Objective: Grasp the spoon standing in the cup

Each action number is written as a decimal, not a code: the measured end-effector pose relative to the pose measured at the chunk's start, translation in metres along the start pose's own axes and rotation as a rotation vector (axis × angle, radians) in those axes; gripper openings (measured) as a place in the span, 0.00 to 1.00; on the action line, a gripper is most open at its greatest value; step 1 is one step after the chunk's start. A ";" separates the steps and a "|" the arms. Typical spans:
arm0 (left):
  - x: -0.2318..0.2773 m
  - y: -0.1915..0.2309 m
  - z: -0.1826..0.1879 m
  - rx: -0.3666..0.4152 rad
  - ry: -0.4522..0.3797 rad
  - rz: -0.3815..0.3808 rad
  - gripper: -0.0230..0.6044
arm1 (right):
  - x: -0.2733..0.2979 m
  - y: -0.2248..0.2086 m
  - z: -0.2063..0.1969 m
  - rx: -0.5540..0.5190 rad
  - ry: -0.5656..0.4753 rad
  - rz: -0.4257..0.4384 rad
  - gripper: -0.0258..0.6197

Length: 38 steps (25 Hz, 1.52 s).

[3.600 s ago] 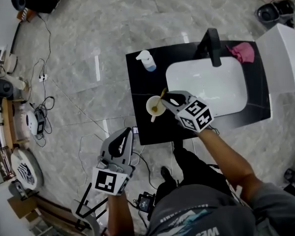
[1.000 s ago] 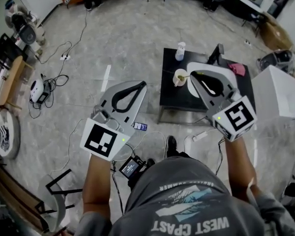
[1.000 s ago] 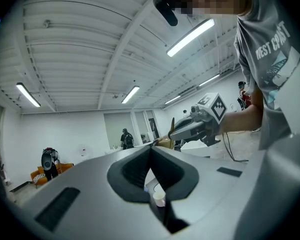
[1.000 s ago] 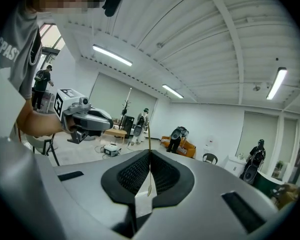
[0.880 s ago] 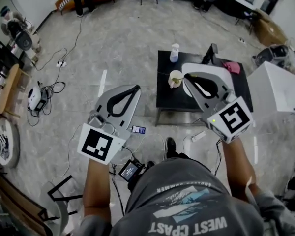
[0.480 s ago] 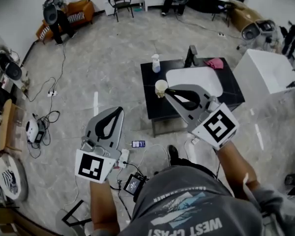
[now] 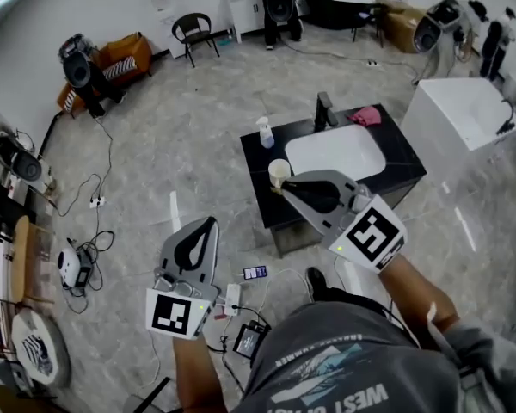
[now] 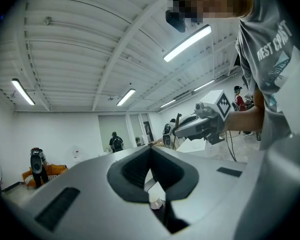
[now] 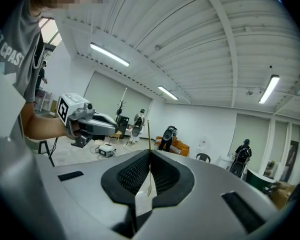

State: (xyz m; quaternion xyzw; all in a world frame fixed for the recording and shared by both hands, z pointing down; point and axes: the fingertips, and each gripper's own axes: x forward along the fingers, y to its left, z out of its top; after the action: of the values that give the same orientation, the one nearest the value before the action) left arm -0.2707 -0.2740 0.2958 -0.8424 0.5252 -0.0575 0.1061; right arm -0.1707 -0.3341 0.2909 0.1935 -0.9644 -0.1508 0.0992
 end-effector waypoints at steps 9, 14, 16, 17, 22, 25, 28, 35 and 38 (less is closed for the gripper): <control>0.002 -0.003 -0.004 -0.008 0.010 -0.010 0.04 | -0.003 0.000 -0.005 0.012 0.011 -0.008 0.09; 0.004 -0.003 -0.008 -0.013 0.015 -0.014 0.04 | -0.001 -0.001 -0.009 0.015 0.013 -0.006 0.09; 0.005 -0.003 -0.010 -0.013 0.014 -0.016 0.04 | -0.001 -0.001 -0.011 0.018 0.014 -0.007 0.09; 0.006 -0.004 -0.010 -0.013 0.015 -0.017 0.04 | -0.001 -0.002 -0.012 0.019 0.016 -0.007 0.09; 0.011 -0.005 -0.012 -0.019 0.026 -0.023 0.04 | -0.001 -0.006 -0.016 0.023 0.027 -0.006 0.09; 0.015 -0.005 -0.014 -0.026 0.031 -0.024 0.04 | -0.002 -0.008 -0.019 0.023 0.034 -0.006 0.09; 0.020 -0.005 -0.015 -0.027 0.034 -0.028 0.04 | 0.000 -0.012 -0.024 0.025 0.042 -0.003 0.09; 0.030 -0.004 -0.020 -0.037 0.044 -0.034 0.04 | 0.002 -0.021 -0.033 0.046 0.052 -0.003 0.09; 0.035 -0.004 -0.025 -0.043 0.050 -0.037 0.04 | 0.003 -0.025 -0.038 0.056 0.058 -0.003 0.09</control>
State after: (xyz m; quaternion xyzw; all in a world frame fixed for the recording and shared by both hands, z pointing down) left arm -0.2564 -0.3069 0.3201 -0.8524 0.5130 -0.0692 0.0736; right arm -0.1556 -0.3669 0.3190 0.2021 -0.9646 -0.1183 0.1213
